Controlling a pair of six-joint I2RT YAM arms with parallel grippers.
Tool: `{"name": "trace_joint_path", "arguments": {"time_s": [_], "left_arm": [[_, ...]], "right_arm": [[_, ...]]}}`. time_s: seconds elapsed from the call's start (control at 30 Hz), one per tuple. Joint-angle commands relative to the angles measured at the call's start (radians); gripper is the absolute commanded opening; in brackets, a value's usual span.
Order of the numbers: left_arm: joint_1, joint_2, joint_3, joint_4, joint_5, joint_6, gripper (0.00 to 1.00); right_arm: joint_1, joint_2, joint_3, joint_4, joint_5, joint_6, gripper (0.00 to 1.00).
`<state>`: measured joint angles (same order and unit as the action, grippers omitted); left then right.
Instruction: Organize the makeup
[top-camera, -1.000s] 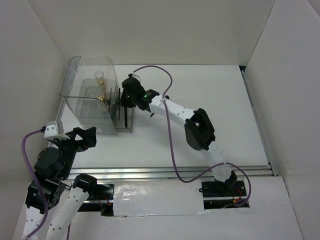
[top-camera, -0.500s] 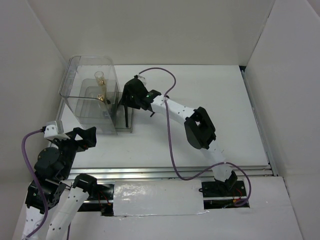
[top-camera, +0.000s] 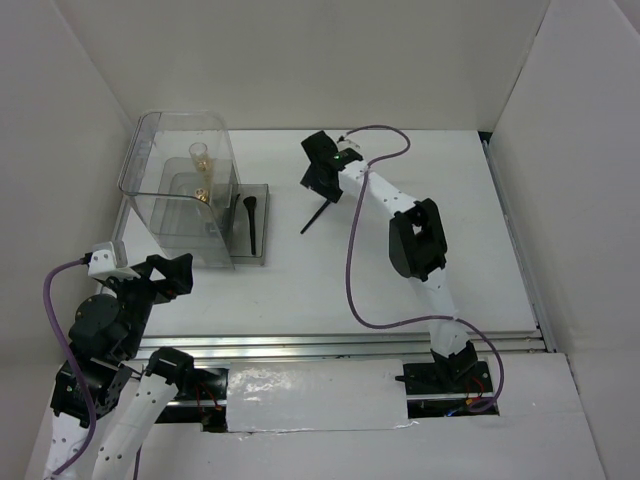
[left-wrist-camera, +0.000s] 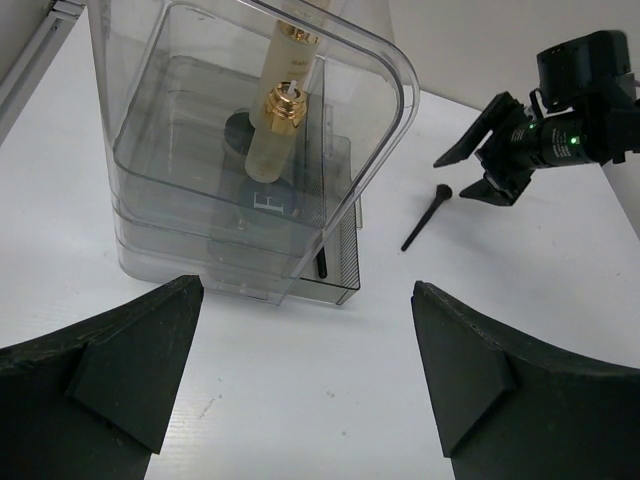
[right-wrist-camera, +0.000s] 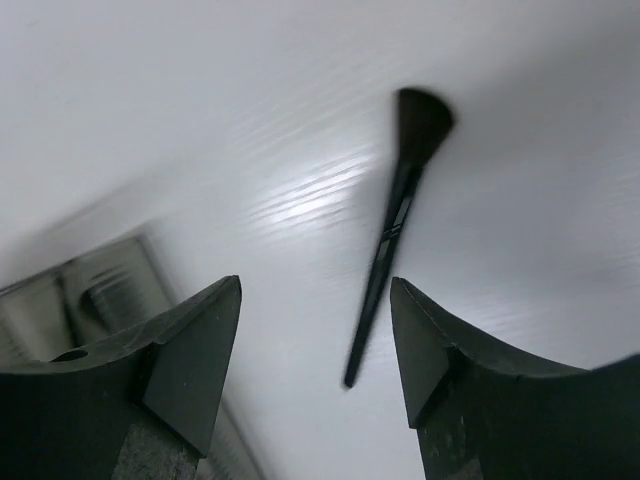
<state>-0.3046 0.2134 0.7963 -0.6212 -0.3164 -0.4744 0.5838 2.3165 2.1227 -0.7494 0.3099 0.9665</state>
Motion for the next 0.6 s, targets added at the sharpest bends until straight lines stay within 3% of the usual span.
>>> {"name": "trace_joint_path", "arguments": {"time_s": [0.0,0.2,0.3,0.4,0.53,0.57], "left_arm": [[-0.005,0.003,0.004,0.038,0.007,0.005,0.99],[-0.005,-0.003,0.003,0.037,0.007,0.003,0.99],[-0.005,-0.006,0.004,0.037,0.008,0.005,0.99],[-0.005,-0.009,0.004,0.037,0.008,0.003,0.99],[-0.005,-0.019,0.004,0.035,0.007,0.002,0.99],[-0.005,-0.020,0.004,0.035,0.005,0.002,0.99]], "right_arm": [[0.008,0.055,0.006,-0.093,0.034,-0.012,0.69],[-0.007,0.155,0.094,-0.123,-0.003,-0.068,0.66],[-0.007,0.172,0.102,-0.128,-0.006,-0.084,0.57],[-0.013,0.144,0.053,-0.097,-0.037,-0.098,0.28],[-0.015,0.126,0.007,-0.080,-0.077,-0.129,0.01],[-0.016,0.124,0.002,-0.080,-0.078,-0.133,0.00]]}}
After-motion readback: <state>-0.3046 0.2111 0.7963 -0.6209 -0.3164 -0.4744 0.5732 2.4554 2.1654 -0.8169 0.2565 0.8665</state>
